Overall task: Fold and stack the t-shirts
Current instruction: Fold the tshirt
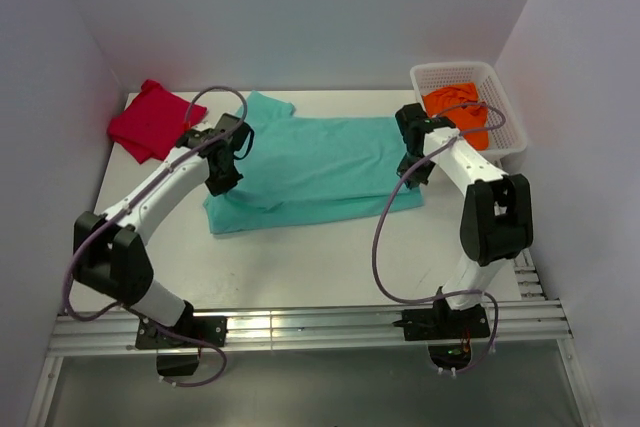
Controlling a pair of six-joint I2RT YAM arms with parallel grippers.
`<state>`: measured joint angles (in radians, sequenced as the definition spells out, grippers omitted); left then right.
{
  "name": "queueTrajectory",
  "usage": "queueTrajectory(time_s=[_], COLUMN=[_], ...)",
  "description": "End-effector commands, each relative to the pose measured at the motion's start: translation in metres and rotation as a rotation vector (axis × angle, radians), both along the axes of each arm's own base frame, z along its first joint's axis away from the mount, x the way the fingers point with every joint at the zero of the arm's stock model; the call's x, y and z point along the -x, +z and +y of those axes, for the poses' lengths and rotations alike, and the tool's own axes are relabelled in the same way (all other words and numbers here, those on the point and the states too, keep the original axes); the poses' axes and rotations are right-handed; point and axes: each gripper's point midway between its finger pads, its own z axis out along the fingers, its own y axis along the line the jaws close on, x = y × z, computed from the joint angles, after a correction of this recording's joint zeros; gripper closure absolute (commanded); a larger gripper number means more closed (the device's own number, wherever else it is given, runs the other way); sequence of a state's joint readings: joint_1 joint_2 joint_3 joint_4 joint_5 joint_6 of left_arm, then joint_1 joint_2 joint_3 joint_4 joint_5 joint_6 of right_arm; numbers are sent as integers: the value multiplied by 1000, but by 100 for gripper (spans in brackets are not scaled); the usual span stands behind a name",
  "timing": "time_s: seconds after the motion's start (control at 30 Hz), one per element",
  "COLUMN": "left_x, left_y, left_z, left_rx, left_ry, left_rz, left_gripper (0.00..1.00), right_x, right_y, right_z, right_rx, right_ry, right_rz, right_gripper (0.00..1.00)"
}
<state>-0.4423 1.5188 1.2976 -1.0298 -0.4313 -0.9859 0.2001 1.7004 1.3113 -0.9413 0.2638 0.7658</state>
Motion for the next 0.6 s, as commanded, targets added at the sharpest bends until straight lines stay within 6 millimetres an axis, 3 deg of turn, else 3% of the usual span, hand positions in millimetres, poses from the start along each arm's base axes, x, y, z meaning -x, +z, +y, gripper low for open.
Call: queueTrajectory(time_s=[0.0, 0.03, 0.1, 0.13, 0.17, 0.2, 0.23, 0.27, 0.33, 0.37, 0.43, 0.47, 0.5, 0.53, 0.57], left_x=[-38, -49, -65, -77, -85, -93, -107, -115, -138, -146, -166, -173, -182, -185, -186], left_y=[5, 10, -1, 4, 2, -12, -6, -21, -17, -32, -29, -39, -34, -37, -40], left_z=[0, -1, 1, 0, 1, 1, -2, -1, -6, -6, -14, -13, -16, -16, -11], left_rx=[-22, -16, -25, -23, -18, -28, -24, -30, -19, -19, 15, 25, 48, 68, 69], left_ry=[-48, -51, -56, -66, -61, -65, -73, -70, -90, -97, -117, -113, -114, -96, -75], left_rz=[-29, -45, -18, -33, -30, -1, -19, 14, -9, 17, -8, 6, -15, -13, -2], left_gripper=[100, 100, 100, 100, 100, 100, 100, 100, 100, 100, 74, 54, 27, 18, 15], right_x=[-24, -28, -44, -48, -60, -63, -67, -79, -85, -94, -96, -102, -100, -102, -104], right_y=[11, 4, 9, 0, 5, 3, -8, -3, -16, -13, -25, -23, -30, -31, -29], right_z=[-11, -12, -15, -16, -15, -16, -19, -19, -21, -21, -24, -25, -26, -27, -28], right_rx=[44, 48, 48, 55, 53, 54, 59, 55, 54, 50, 55, 55, 55, 52, 53], right_ry=[-3, -4, -8, -4, -8, -7, -16, -22, -34, -43, -61, -75, -84, -94, -101], right_rz=[-23, -2, -16, 10, -10, 0, 31, 11, 48, 33, 73, 67, 90, 91, 85], right_gripper=[100, 100, 100, 100, 100, 100, 100, 100, 100, 100, 96, 81, 53, 31, 7])
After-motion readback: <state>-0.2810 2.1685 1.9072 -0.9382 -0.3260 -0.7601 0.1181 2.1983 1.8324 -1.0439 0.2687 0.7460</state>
